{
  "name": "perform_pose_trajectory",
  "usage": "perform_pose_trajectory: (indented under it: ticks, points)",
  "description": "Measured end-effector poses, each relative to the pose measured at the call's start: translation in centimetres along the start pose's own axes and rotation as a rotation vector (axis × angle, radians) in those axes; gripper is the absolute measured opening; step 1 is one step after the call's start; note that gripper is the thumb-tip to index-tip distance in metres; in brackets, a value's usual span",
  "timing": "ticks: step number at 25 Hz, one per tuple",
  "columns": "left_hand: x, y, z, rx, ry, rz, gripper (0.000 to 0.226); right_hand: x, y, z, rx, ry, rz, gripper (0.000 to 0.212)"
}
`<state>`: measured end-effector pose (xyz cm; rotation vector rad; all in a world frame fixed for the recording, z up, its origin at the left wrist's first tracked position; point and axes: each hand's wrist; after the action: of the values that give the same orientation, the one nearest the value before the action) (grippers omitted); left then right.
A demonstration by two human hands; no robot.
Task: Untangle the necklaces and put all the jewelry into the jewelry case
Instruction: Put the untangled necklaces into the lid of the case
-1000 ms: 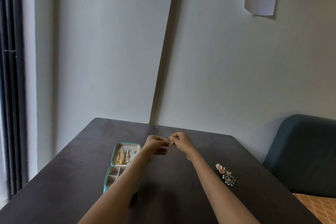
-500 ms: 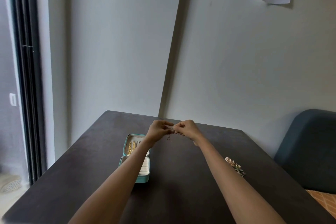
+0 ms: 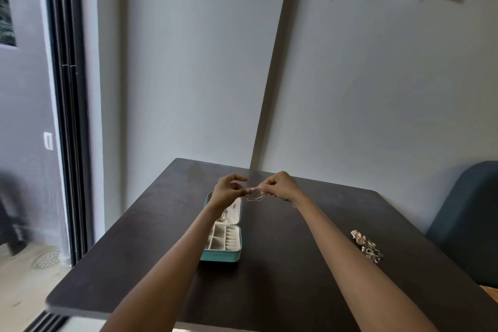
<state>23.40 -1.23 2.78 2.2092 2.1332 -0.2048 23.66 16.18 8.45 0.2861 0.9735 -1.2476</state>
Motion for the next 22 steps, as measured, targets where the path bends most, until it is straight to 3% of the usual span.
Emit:
perform_pose_trajectory:
  ticks: [4, 8, 11, 15, 22]
  points:
    - [-2.9, 1.0, 0.6, -0.055, -0.03, 0.047, 0.047, 2.7, -0.1, 0.9, -0.05, -0.015, -0.013, 0.017]
    - [-5.1, 0.7, 2.3, -0.129, 0.014, -0.199, 0.038, 4.9, 0.1, 0.9, -0.068, -0.088, -0.029, 0.016]
    - [-5.7, -0.3, 5.1, -0.261, -0.029, -0.281, 0.046, 6.1, 0.0, 0.5, -0.055, -0.11, -0.007, 0.015]
    - [-5.9, -0.9, 7.2, -0.371, -0.003, -0.24, 0.056, 6.9, -0.5, 0.1, -0.049, -0.098, 0.007, 0.013]
    - [-5.6, -1.2, 8.4, -0.326, 0.067, -0.227, 0.05, 8.6, -1.4, -0.6, 0.007, -0.013, 0.017, 0.014]
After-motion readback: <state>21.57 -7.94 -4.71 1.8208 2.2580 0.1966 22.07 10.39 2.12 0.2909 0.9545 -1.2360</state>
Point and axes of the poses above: each hand's wrist, its own y-axis away from the middle knuckle, its own x-axis out of the palm, z = x × y, and after that the axes turned 13 degrees about -x, right-handed
